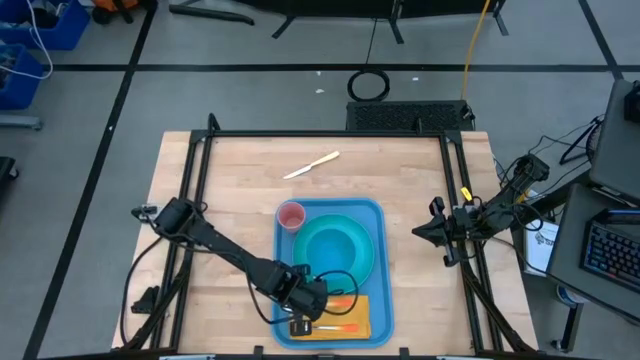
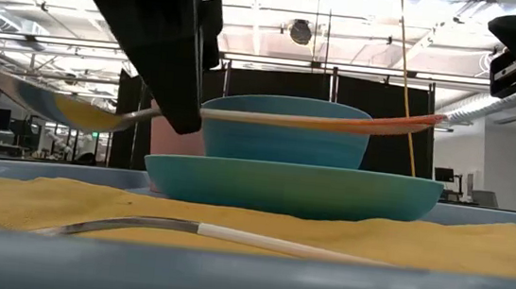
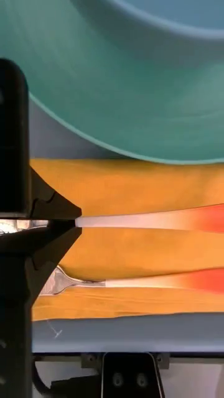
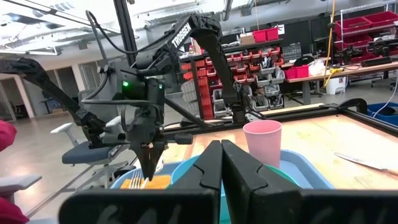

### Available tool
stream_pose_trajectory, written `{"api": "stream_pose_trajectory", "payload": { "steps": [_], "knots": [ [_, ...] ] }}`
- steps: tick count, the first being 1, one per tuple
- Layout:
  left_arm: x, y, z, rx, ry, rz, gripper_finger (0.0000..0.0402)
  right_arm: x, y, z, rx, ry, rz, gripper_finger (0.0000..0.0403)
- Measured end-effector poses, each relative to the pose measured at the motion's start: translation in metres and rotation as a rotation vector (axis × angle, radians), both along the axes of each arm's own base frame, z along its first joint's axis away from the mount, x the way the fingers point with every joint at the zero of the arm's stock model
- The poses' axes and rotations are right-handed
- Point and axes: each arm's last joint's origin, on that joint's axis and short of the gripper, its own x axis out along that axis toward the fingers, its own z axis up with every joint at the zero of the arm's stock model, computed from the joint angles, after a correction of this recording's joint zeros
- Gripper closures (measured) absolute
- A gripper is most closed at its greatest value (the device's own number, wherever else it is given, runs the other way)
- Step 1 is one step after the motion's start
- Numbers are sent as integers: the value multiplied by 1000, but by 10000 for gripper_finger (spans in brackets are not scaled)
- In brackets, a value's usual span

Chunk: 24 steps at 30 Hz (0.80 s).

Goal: Set up tray
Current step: Put the orange spoon on the yellow table napkin to the top of the orange fork

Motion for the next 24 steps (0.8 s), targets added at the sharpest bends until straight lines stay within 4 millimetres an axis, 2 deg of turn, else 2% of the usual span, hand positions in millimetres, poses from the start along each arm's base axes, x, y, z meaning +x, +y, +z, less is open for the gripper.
{"api": "stream_pose_trajectory", "payload": {
  "steps": [14, 24],
  "knots": [
    [0, -11, -2, -33, -34, 44, 390, 0, 0, 0, 1, -1, -1, 403],
    [5, -17, -18, -62, -20, 29, 390, 0, 0, 0, -2, 2, 0, 403]
  ]
}}
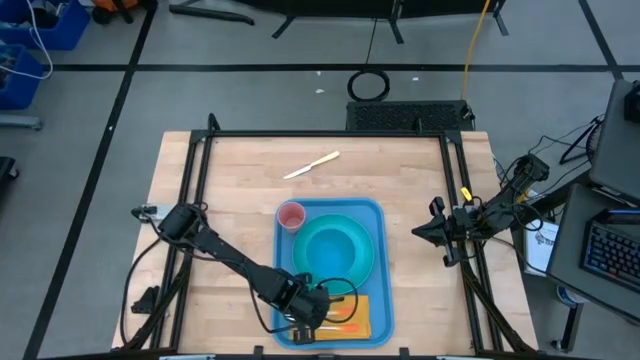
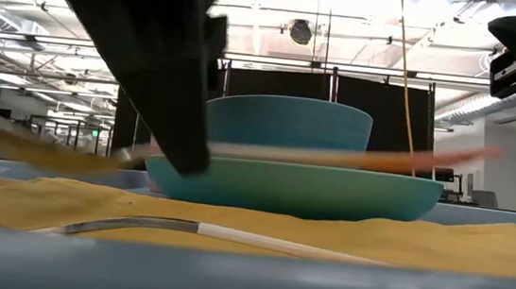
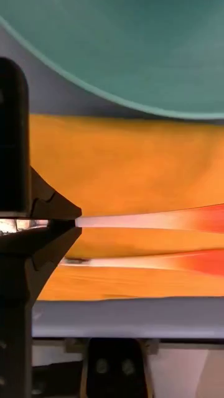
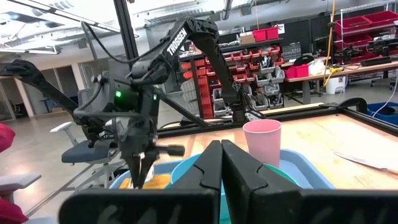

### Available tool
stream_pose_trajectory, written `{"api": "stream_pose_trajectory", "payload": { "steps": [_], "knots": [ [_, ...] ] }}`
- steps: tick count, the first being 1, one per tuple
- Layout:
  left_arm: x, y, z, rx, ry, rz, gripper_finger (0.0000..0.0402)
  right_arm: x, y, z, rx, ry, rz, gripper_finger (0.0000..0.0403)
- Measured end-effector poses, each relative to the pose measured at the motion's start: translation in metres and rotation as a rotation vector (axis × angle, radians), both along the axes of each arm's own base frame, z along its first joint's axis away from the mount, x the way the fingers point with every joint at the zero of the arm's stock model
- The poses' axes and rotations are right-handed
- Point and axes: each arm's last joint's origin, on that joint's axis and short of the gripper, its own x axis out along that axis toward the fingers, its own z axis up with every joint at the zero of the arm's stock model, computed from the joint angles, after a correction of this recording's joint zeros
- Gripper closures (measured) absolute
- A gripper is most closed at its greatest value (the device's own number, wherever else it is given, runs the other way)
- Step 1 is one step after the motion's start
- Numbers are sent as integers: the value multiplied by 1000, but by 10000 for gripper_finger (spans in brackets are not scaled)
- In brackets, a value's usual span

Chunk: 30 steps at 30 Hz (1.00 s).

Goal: Set up tray
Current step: Put the orange spoon on the yellow table napkin to the top of the orange fork

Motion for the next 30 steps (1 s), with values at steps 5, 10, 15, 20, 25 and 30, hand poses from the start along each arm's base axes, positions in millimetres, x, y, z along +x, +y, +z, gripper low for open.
{"api": "stream_pose_trajectory", "payload": {
  "steps": [5, 10, 15, 20, 25, 30],
  "knots": [
    [2, -1, -3, -12, -8, 0, 393, 0, 0, 0, 1, -1, 0, 403],
    [2, -2, -9, -23, 14, -15, 390, 0, 0, 0, 4, -3, 0, 403],
    [3, -4, -12, -23, 8, -19, 392, 0, 0, 0, 3, -3, 0, 403],
    [4, -4, -14, -19, 14, -19, 389, 0, 0, 0, 2, -2, 0, 403],
    [5, -4, -13, -20, 0, -23, 392, 0, 0, 0, 2, -1, 0, 403],
    [5, -4, -13, -19, -4, -26, 386, 0, 0, 0, 1, -1, 0, 403]
  ]
}}
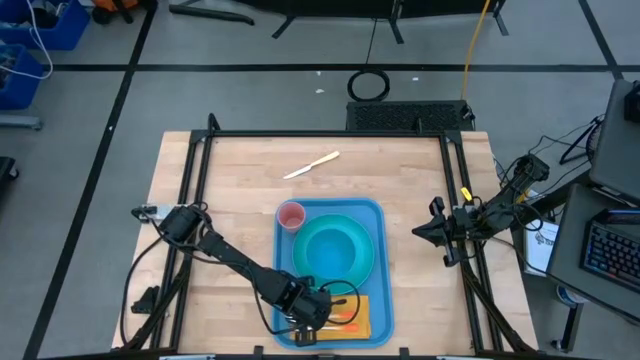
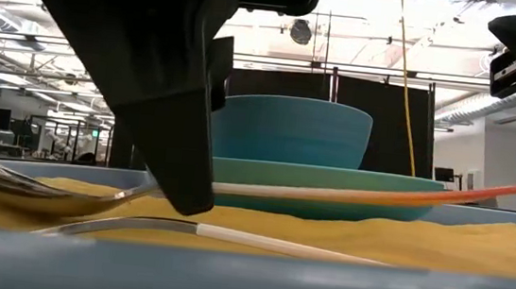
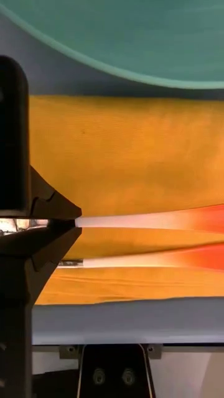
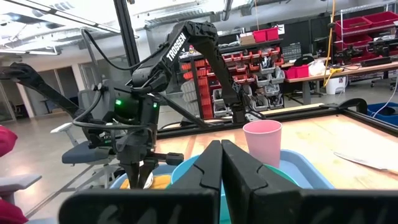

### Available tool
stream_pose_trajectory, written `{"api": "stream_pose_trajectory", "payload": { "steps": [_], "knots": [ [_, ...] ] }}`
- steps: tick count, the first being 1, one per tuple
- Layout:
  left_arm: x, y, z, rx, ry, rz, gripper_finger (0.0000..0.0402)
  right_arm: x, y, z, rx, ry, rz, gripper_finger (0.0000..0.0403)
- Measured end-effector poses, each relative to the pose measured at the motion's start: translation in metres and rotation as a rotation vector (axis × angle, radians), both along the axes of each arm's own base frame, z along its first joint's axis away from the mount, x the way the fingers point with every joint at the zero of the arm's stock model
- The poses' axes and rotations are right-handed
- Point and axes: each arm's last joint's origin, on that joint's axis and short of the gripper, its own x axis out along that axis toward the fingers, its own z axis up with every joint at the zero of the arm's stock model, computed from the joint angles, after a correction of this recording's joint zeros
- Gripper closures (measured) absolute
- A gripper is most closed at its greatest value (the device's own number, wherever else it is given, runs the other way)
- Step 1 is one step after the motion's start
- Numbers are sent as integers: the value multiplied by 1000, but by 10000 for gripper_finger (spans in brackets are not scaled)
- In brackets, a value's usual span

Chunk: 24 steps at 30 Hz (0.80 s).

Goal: Set up tray
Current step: Put the orange spoon on the yellow table napkin to the top of the orange fork

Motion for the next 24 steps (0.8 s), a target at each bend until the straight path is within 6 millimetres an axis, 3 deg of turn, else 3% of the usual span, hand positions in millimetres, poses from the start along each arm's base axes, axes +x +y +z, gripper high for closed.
{"api": "stream_pose_trajectory", "payload": {
  "steps": [16, 24],
  "knots": [
    [2, -1, 2, -13, -29, -7, 385, 0, 0, 0, 0, 0, 0, 403],
    [5, -4, -9, -36, -11, -23, 393, 0, 0, 0, 1, -1, 0, 403]
  ]
}}
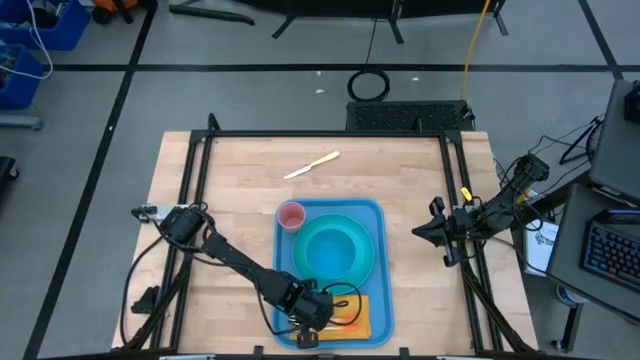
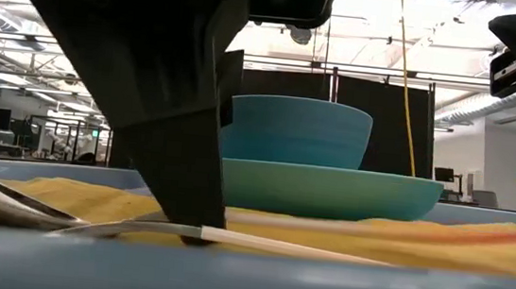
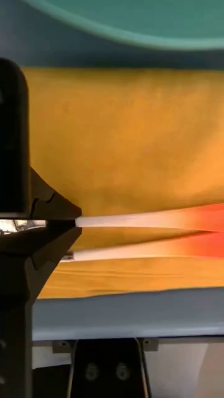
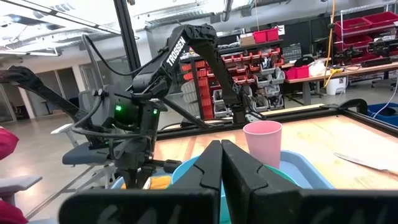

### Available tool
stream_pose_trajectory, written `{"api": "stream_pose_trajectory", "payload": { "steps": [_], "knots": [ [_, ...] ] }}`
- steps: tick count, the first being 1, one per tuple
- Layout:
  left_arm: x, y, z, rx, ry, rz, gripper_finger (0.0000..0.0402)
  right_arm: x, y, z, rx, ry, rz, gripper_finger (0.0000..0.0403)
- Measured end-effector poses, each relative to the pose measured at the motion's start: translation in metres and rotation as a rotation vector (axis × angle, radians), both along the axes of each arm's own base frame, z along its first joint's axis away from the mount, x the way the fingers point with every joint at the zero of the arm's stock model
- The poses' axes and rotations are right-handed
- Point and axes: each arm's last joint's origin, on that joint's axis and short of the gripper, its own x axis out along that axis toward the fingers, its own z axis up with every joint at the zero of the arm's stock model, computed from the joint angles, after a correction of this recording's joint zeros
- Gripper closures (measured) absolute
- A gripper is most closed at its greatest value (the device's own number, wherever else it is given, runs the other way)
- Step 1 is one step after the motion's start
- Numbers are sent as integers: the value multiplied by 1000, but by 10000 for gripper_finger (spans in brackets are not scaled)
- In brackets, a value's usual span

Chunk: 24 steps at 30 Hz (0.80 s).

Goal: Set up tray
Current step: Put the orange spoon on the yellow table napkin to the top of the orange fork

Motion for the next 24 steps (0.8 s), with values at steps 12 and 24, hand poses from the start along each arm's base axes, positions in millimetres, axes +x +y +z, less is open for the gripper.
{"api": "stream_pose_trajectory", "payload": {
  "steps": [12, 24],
  "knots": [
    [1, 3, 0, 18, -5, -25, 393, 0, 0, 0, 0, 0, 0, 403],
    [1, 8, -1, 45, 9, -26, 392, 0, 0, 0, 0, 1, 0, 403]
  ]
}}
